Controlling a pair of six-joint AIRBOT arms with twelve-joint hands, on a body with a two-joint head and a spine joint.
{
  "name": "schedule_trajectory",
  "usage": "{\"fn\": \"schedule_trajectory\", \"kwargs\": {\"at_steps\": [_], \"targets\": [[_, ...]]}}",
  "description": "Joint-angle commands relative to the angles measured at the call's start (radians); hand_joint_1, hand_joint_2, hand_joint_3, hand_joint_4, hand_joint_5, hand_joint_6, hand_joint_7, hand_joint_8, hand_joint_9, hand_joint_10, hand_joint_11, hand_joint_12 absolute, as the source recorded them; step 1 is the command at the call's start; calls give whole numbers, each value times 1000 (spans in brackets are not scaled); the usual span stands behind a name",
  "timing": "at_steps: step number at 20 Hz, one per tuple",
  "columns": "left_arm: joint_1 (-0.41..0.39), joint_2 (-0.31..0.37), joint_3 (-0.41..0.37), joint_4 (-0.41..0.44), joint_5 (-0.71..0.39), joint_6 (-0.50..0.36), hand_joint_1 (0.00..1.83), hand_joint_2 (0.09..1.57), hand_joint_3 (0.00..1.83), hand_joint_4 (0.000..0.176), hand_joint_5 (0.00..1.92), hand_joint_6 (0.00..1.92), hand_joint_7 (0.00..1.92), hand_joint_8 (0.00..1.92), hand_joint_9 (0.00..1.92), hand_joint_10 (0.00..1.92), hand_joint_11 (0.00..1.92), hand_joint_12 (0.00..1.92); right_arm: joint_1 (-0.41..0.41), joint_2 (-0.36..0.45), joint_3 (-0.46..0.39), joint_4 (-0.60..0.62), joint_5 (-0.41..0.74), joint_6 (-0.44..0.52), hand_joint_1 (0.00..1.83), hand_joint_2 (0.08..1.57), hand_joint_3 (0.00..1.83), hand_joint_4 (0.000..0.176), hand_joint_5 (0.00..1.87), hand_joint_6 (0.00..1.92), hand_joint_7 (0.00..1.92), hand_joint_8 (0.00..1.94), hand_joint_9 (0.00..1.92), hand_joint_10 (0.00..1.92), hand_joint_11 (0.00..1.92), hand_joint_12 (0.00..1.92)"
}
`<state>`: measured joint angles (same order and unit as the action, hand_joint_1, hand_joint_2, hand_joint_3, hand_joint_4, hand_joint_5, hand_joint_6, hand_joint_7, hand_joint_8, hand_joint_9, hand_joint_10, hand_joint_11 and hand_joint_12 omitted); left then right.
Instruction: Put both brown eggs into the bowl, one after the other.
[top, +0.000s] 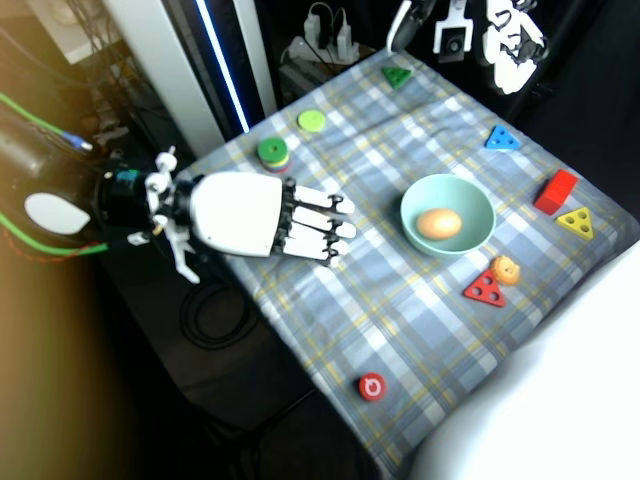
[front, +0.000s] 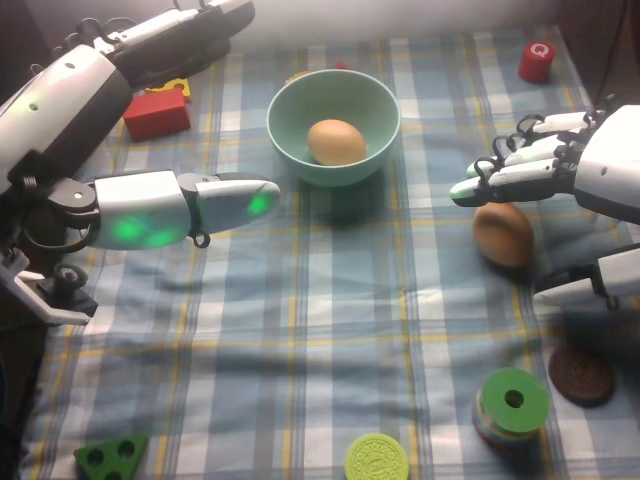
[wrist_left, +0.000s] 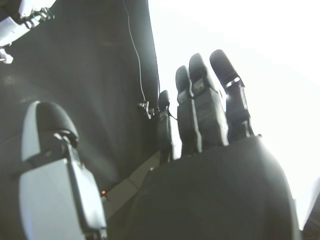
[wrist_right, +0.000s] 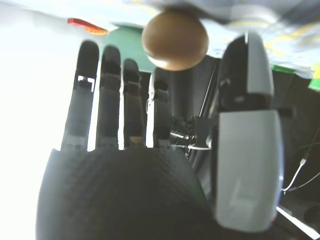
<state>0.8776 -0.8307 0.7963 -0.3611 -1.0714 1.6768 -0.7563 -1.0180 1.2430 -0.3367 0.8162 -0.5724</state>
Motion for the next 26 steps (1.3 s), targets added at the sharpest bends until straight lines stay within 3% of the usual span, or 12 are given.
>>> {"fn": "schedule_trajectory", "kwargs": {"at_steps": [1, 2, 4, 8, 10, 12, 13, 14, 15, 18, 23, 26], "targets": [[-5, 2, -1, 21, -129, -13, 783, 876, 2, 155, 299, 0, 388, 0, 408, 0, 0, 1001, 13, 1, 4, 29, 102, 7, 831, 994, 3, 62, 453, 0, 530, 5, 588, 2, 280, 916], [-5, 2, -1, 21, -129, -14, 786, 873, 0, 157, 307, 2, 393, 1, 420, 4, 0, 1017, 14, -1, 4, 29, 102, 7, 863, 992, 1, 86, 457, 2, 534, 6, 597, 6, 272, 914], [-5, 1, -1, 21, -129, -15, 789, 876, 1, 150, 314, 2, 395, 1, 419, 2, 0, 990, 16, -5, 5, 29, 102, 7, 911, 983, 0, 79, 495, 3, 598, 6, 683, 17, 344, 988], [-5, 0, 0, 20, -129, -16, 745, 880, 0, 158, 313, 1, 414, 2, 434, 3, 0, 1098, 16, -10, 6, 29, 101, 7, 1077, 962, 0, 0, 618, 5, 761, 8, 872, 25, 578, 1012], [-5, 0, 0, 20, -129, -17, 742, 883, 1, 154, 322, 1, 412, 0, 431, 1, 0, 1097, 16, -14, 8, 29, 101, 7, 1159, 980, 2, 0, 750, 9, 970, 33, 1123, 137, 706, 1310], [-5, -1, 1, 20, -127, -18, 722, 890, 3, 152, 315, 0, 415, 1, 426, 2, 0, 1066, 18, -18, 12, 29, 100, 7, 1358, 1052, 0, 0, 882, 3, 1077, 820, 1087, 910, 900, 1512], [-5, -2, 1, 20, -127, -18, 715, 890, 3, 157, 308, 0, 418, 3, 430, 3, 0, 1066, 21, -19, 14, 29, 99, 7, 1280, 1088, 14, 0, 957, 749, 1020, 949, 1069, 1127, 965, 1541], [-5, -3, 2, 20, -126, -19, 716, 889, 1, 157, 309, 0, 409, 1, 424, 1, 0, 1080, 24, -21, 16, 29, 99, 7, 1262, 1115, 2, 0, 945, 948, 986, 1020, 1071, 1209, 1002, 1559], [-5, -3, 2, 20, -126, -19, 721, 887, 0, 161, 308, 0, 402, 0, 415, 0, 0, 1068, 27, -22, 18, 29, 99, 7, 1273, 1102, 0, 0, 1019, 704, 1031, 1101, 1061, 1055, 975, 1416], [-5, -5, 3, 18, -124, -21, 740, 883, 0, 153, 315, 2, 418, 3, 437, 7, 0, 1071, 49, -25, 23, 28, 99, 7, 1257, 1090, 1, 0, 999, 799, 1097, 960, 1145, 708, 954, 1242], [0, -6, 4, 16, -125, -26, 799, 875, 0, 167, 301, 0, 396, 0, 428, 0, 0, 961, 69, -26, 34, 50, 111, 7, 1241, 1106, 0, 0, 988, 824, 1042, 1043, 1053, 811, 894, 1270], [4, -6, 6, 11, -126, -36, 831, 862, 0, 155, 320, 3, 413, 3, 441, 3, 0, 905, 72, -27, 44, 94, 158, 7, 1251, 1142, 2, 0, 1011, 676, 893, 1386, 850, 1394, 781, 1639]]}}
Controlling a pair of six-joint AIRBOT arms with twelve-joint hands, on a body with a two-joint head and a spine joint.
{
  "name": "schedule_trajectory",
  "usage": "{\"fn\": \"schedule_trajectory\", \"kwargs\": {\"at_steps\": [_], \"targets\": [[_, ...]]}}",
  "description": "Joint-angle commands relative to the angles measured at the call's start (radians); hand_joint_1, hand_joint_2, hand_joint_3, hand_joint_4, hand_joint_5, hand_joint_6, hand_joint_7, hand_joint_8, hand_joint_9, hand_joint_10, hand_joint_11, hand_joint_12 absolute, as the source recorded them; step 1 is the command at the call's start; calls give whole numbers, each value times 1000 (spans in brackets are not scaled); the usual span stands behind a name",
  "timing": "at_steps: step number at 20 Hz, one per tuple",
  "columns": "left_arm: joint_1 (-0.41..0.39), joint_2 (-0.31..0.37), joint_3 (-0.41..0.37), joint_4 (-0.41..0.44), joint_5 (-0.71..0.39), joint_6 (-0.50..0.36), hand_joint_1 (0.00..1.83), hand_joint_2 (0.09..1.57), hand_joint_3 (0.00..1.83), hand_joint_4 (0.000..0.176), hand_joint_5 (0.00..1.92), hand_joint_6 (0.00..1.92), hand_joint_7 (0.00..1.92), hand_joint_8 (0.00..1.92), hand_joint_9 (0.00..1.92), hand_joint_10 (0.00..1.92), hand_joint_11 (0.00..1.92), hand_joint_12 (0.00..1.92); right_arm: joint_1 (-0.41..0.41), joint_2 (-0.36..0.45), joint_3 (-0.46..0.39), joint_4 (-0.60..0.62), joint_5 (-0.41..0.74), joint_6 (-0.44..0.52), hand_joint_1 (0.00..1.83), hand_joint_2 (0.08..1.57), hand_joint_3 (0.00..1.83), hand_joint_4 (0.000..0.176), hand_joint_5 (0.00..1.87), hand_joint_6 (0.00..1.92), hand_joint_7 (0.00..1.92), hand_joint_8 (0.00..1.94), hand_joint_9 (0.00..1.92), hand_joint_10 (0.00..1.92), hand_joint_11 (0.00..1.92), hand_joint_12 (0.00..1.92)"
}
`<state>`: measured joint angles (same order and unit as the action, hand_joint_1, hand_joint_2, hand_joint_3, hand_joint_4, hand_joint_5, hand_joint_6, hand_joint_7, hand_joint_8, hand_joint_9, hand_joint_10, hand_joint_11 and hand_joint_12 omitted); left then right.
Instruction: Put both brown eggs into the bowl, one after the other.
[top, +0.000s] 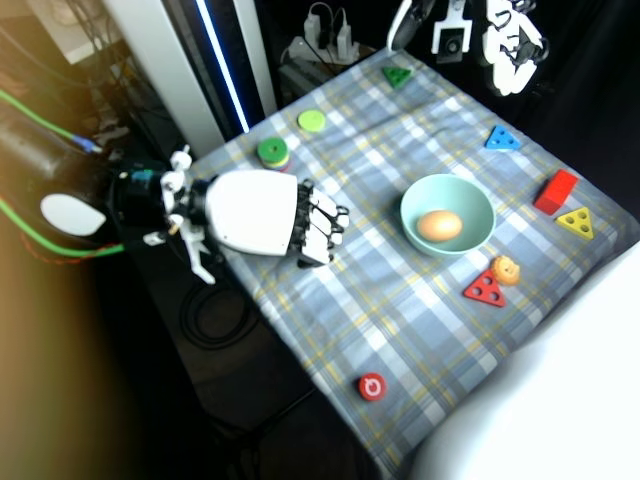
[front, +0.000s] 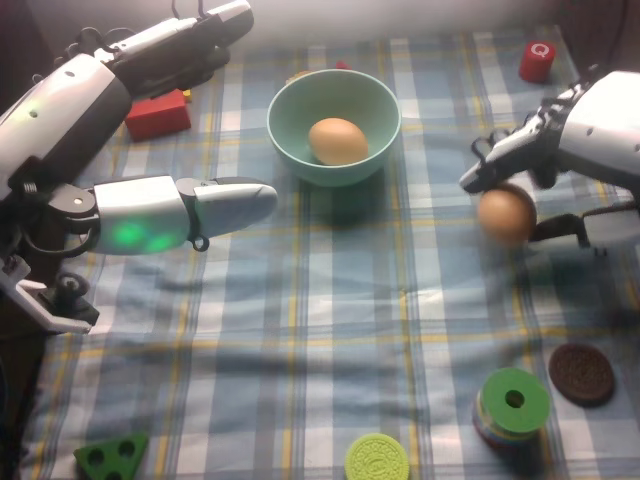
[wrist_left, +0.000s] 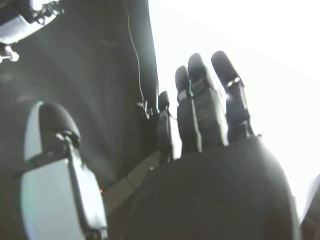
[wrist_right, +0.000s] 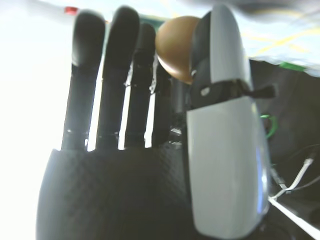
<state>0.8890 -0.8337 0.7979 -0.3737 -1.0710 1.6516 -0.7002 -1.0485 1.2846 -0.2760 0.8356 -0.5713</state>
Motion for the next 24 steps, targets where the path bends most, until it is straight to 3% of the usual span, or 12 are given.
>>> {"fn": "schedule_trajectory", "kwargs": {"at_steps": [1, 4, 6, 7, 9, 10, 12, 14, 17, 18, 19, 24], "targets": [[-7, -4, 5, 23, -126, -13, 835, 859, 0, 158, 322, 2, 412, 1, 436, 1, 0, 942, 24, 3, 5, 37, 145, 5, 1260, 1108, 0, 0, 1050, 666, 983, 1228, 874, 1223, 739, 1567], [-6, -3, 7, 21, -125, -18, 822, 868, 1, 156, 321, 0, 421, 1, 443, 2, 0, 989, 121, -31, 35, 41, 146, -33, 1260, 1122, 0, 0, 1058, 625, 932, 1329, 856, 1372, 771, 1636], [-6, -3, 8, 21, -124, -21, 826, 870, 2, 150, 321, 1, 421, 2, 457, 8, 0, 986, 175, -71, 69, 41, 129, -43, 1252, 1120, 0, 0, 1030, 709, 960, 1250, 766, 1099, 337, 1427], [-6, -3, 9, 23, -122, -22, 820, 868, 0, 147, 327, 1, 424, 1, 459, 5, 0, 950, 212, -99, 95, 40, 106, -52, 1250, 1143, 0, 0, 1088, 552, 840, 1458, 533, 1580, 163, 1891], [-8, -4, 12, 27, -118, -23, 792, 876, 2, 142, 333, 1, 424, 0, 445, 3, 0, 865, 264, -136, 127, 37, 58, -74, 1268, 1104, 0, 0, 1139, 503, 944, 1282, 607, 1322, 108, 1718], [-9, -4, 13, 28, -116, -24, 788, 874, 0, 133, 364, 3, 422, 0, 435, 2, 0, 847, 284, -153, 140, 30, 32, -85, 1382, 1072, 0, 0, 1032, 787, 1166, 693, 908, 1205, 464, 1383], [-12, -7, 16, 31, -113, -26, 749, 887, 2, 133, 361, 1, 412, 0, 430, 1, 0, 916, 316, -189, 166, 4, -23, -88, 1385, 1069, 0, 0, 1018, 913, 1260, 396, 922, 1180, 485, 1289], [-13, -9, 18, 34, -112, -28, 717, 902, 1, 148, 348, 0, 414, 1, 447, 4, 0, 847, 329, -216, 187, -13, -59, -88, 1294, 1033, 0, 0, 1084, 782, 1343, 327, 1128, 848, 1015, 1205], [-15, -10, 20, 34, -110, -29, 724, 904, 1, 150, 356, 0, 424, 1, 439, 5, 0, 930, 339, -234, 200, -22, -84, -88, 1362, 1037, 0, 0, 1035, 837, 1250, 406, 1170, 864, 697, 1164], [-16, -10, 21, 34, -109, -32, 725, 903, 0, 147, 363, 1, 432, 2, 448, 6, 0, 968, 341, -239, 203, -23, -90, -88, 1264, 1060, 5, 7, 1024, 908, 1173, 620, 1028, 426, 538, 1077], [-16, -11, 23, 34, -109, -38, 736, 904, 0, 143, 364, 1, 431, 1, 444, 4, 0, 974, 342, -242, 206, -23, -92, -88, 1168, 1024, 0, 53, 871, 354, 934, 233, 873, 197, 233, 1114], [-15, -14, 26, 34, -109, -57, 776, 904, 0, 127, 390, 1, 430, 2, 429, 2, 0, 853, 348, -243, 204, -26, -92, -88, 1070, 948, 0, 130, 539, 0, 394, 3, 328, 3, 0, 832]]}}
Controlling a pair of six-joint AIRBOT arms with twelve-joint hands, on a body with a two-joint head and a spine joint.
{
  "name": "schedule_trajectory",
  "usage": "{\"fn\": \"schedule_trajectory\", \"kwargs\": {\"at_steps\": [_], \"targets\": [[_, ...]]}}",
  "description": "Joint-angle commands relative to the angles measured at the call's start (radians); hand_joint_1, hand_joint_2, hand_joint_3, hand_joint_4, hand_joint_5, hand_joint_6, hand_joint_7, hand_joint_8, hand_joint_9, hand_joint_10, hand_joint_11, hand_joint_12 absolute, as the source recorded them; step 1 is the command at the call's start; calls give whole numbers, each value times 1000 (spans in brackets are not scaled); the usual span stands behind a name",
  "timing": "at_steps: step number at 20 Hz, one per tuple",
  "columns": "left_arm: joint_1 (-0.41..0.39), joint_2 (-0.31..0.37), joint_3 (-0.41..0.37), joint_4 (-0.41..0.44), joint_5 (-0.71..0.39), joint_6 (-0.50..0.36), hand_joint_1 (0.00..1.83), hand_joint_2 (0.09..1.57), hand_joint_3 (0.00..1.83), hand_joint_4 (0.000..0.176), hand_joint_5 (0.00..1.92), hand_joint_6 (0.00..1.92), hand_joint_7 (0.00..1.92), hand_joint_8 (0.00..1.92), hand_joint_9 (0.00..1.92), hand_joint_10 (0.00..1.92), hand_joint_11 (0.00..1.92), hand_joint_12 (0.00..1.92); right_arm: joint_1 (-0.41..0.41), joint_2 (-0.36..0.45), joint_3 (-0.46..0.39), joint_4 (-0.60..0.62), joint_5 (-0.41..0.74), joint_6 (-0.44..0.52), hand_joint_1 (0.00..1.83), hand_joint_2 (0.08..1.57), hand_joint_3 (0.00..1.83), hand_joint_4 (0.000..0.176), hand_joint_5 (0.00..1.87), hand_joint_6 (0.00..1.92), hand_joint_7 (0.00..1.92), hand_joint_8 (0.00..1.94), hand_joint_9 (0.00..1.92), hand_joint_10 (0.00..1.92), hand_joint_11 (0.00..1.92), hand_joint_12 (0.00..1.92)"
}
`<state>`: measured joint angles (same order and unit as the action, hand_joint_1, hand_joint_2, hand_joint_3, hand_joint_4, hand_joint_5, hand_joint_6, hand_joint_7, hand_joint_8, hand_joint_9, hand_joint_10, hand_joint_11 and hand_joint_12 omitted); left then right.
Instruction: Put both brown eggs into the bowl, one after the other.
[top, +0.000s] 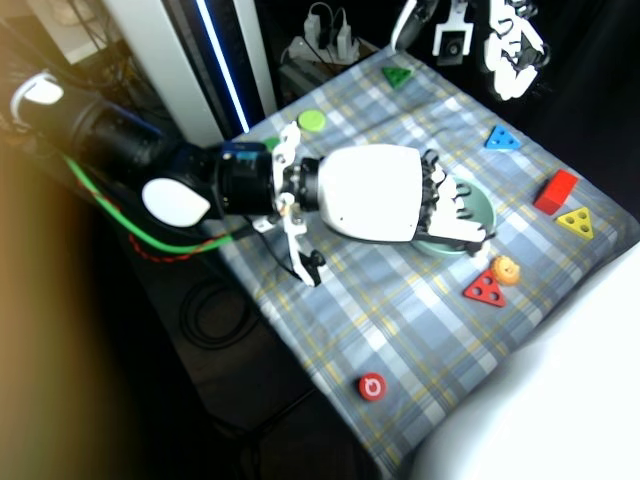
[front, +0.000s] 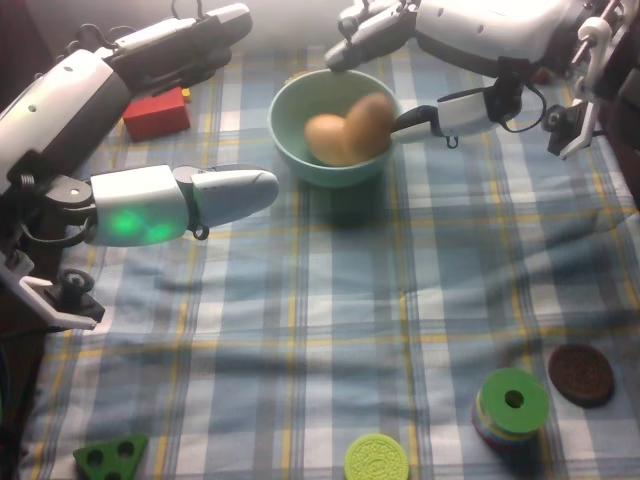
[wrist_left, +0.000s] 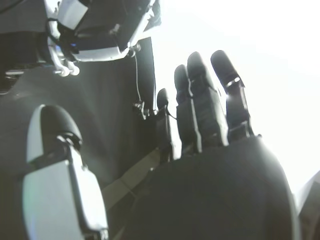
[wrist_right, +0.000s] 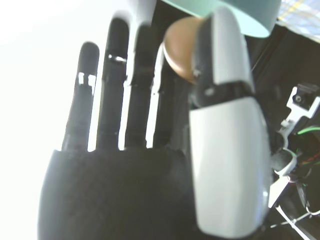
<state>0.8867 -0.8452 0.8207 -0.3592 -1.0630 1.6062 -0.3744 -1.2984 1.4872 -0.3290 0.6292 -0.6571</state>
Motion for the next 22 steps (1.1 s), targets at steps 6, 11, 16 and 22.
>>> {"fn": "schedule_trajectory", "kwargs": {"at_steps": [6, 11, 16, 22], "targets": [[-12, 3, 8, 24, -139, -49, 794, 886, 0, 115, 417, 5, 450, 4, 448, 2, 0, 806, 27, 36, -33, 42, 160, -2, 1175, 984, 0, 176, 352, 2, 407, 4, 353, 24, 0, 663], [25, 32, 38, 69, -275, -283, 818, 903, 0, 73, 398, 4, 427, 4, 422, 6, 0, 1172, -104, 212, -157, 206, 462, -2, 1009, 1029, 3, 49, 429, 1, 496, 1, 525, 6, 91, 1021], [90, 33, 135, 99, -458, -710, 683, 974, 8, 43, 291, 0, 401, 0, 349, 0, 0, 791, -409, 316, -305, 410, 900, -2, 646, 1287, 7, 3, 465, 0, 607, 5, 632, 13, 218, 865], [147, 1, 201, 97, -671, -1018, 156, 1190, 1, 89, 588, 195, 416, 1, 470, 3, 21, 767, -517, 348, -372, 438, 1134, -2, 897, 1277, 0, 79, 276, 10, 322, 5, 375, 4, 62, 611]]}}
